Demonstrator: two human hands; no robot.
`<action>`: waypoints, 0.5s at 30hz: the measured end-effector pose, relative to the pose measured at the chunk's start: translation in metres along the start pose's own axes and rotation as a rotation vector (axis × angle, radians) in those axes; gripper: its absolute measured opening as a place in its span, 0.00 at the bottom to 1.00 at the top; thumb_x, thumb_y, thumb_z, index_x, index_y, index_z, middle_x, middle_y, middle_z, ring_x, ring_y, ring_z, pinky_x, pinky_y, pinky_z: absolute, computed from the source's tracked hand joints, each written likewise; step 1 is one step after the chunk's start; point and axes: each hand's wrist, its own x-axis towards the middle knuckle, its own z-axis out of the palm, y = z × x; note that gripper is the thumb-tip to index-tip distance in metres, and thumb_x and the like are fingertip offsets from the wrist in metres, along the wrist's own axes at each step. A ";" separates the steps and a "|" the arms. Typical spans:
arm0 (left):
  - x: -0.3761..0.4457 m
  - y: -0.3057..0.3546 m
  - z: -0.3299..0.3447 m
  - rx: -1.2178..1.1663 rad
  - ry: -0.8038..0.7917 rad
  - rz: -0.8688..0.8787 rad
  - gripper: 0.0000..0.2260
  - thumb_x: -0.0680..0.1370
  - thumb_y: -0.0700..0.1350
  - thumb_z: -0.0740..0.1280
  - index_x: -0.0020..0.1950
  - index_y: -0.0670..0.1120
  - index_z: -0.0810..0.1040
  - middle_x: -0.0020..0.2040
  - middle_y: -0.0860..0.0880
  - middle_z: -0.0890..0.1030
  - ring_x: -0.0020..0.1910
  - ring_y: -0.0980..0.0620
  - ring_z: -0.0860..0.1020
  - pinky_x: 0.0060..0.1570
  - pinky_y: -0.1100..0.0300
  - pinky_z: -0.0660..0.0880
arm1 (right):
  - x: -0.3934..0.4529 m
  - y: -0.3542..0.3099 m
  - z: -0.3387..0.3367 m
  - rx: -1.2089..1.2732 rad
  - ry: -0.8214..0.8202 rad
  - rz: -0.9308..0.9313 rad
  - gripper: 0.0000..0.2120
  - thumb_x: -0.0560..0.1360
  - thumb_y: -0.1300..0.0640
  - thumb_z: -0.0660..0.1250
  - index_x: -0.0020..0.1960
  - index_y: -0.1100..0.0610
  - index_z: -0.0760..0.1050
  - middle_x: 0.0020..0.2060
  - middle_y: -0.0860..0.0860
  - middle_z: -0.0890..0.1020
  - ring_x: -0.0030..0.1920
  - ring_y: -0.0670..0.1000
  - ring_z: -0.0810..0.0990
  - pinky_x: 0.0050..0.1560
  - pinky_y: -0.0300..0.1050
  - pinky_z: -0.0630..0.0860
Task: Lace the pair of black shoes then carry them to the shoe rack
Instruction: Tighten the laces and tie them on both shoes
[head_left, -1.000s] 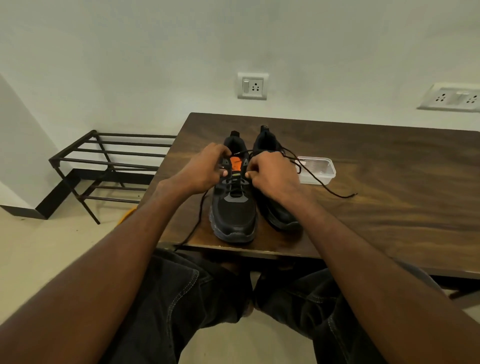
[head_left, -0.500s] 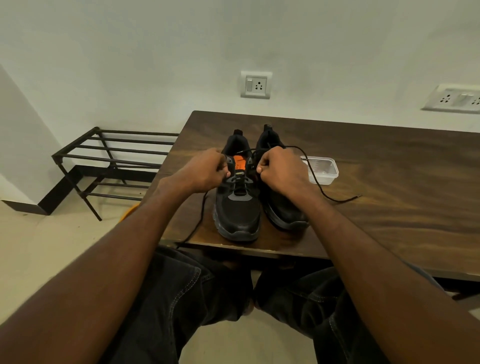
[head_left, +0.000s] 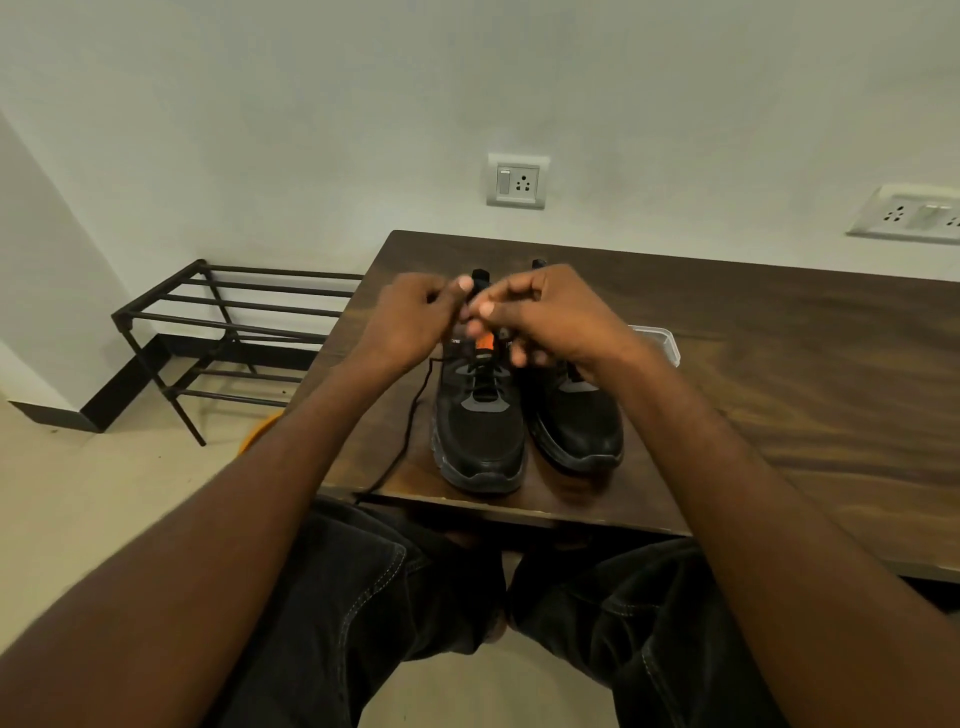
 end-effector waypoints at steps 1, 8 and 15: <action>-0.003 0.006 0.001 -0.143 0.030 -0.016 0.23 0.86 0.56 0.59 0.45 0.41 0.83 0.37 0.42 0.84 0.34 0.50 0.81 0.35 0.55 0.78 | -0.002 -0.006 0.001 0.120 -0.009 -0.013 0.08 0.83 0.59 0.69 0.60 0.59 0.82 0.48 0.53 0.89 0.30 0.48 0.82 0.25 0.35 0.71; -0.010 0.033 0.010 -0.862 -0.192 -0.344 0.36 0.84 0.68 0.46 0.69 0.41 0.76 0.51 0.39 0.86 0.52 0.42 0.86 0.53 0.48 0.82 | -0.001 -0.012 0.000 0.428 0.114 -0.062 0.11 0.82 0.59 0.70 0.62 0.61 0.81 0.52 0.54 0.88 0.29 0.48 0.81 0.25 0.37 0.72; -0.009 0.030 0.006 -0.793 -0.244 -0.264 0.19 0.86 0.53 0.61 0.65 0.39 0.77 0.32 0.50 0.71 0.29 0.54 0.69 0.32 0.61 0.71 | 0.001 0.008 -0.031 0.203 0.491 0.137 0.04 0.81 0.60 0.69 0.52 0.54 0.82 0.41 0.52 0.88 0.28 0.46 0.80 0.25 0.37 0.72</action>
